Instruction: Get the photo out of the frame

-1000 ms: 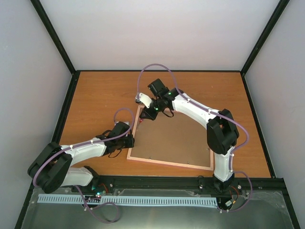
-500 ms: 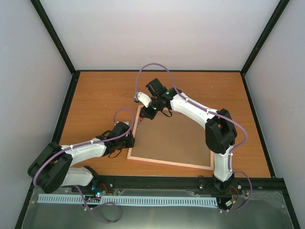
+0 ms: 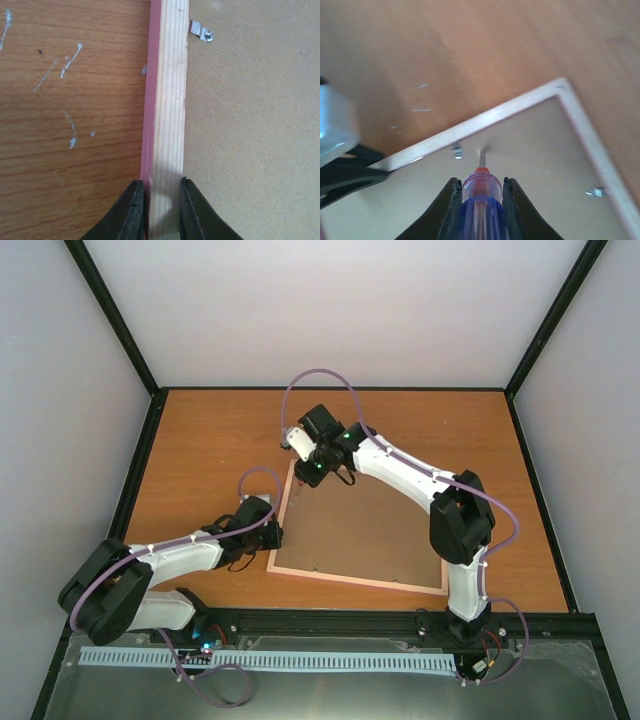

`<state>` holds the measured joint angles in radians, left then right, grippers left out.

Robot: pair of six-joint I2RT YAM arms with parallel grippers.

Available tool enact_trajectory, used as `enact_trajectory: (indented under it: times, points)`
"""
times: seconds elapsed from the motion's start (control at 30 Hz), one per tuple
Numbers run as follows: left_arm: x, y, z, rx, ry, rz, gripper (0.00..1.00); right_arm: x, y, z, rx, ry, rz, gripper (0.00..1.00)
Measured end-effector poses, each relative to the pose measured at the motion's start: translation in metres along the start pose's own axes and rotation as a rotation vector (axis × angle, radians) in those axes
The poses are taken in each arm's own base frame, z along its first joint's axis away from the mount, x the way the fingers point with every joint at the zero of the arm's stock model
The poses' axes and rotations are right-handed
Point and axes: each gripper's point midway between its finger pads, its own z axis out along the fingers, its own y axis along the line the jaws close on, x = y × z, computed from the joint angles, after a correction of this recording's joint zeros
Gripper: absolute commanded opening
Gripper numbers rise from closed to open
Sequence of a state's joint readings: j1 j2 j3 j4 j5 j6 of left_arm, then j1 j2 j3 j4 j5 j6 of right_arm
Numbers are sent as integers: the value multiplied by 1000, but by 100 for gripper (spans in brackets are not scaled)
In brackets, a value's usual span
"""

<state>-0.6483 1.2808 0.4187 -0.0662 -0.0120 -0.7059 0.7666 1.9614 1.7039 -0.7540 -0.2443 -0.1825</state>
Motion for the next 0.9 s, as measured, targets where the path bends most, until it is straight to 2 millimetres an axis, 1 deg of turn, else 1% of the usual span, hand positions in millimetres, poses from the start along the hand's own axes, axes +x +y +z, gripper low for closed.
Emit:
enact_trajectory:
  times: [0.03, 0.13, 0.2, 0.27, 0.33, 0.47, 0.57, 0.7, 0.77, 0.83, 0.9]
  points:
    - [0, 0, 0, 0, 1, 0, 1, -2, -7, -2, 40, -1, 4, 3]
    - [0, 0, 0, 0, 1, 0, 1, -3, -35, -9, 157, -1, 36, 3]
    - [0, 0, 0, 0, 1, 0, 1, -5, -45, -13, 195, -5, 47, 3]
    - [0, 0, 0, 0, 0, -1, 1, -6, -48, -16, 201, -12, 51, 3]
    - [0, 0, 0, 1, 0, -1, 1, -8, -39, -17, 149, -20, 35, 3]
    - [0, 0, 0, 2, -1, -1, 1, -12, -8, -23, -9, -44, -25, 3]
    - [0, 0, 0, 3, -2, -1, 1, -13, 6, -27, -74, -60, -54, 3]
    - [0, 0, 0, 3, -2, -1, 1, -12, 12, -25, -113, -61, -68, 3]
    - [1, 0, 0, 3, -3, -1, 1, -10, 14, -21, -128, -55, -68, 3]
    - [1, 0, 0, 4, -5, -1, 1, -8, 13, -14, -137, -43, -65, 3]
    - [1, 0, 0, 6, -8, -2, 1, -2, 11, -1, -144, -16, -57, 3]
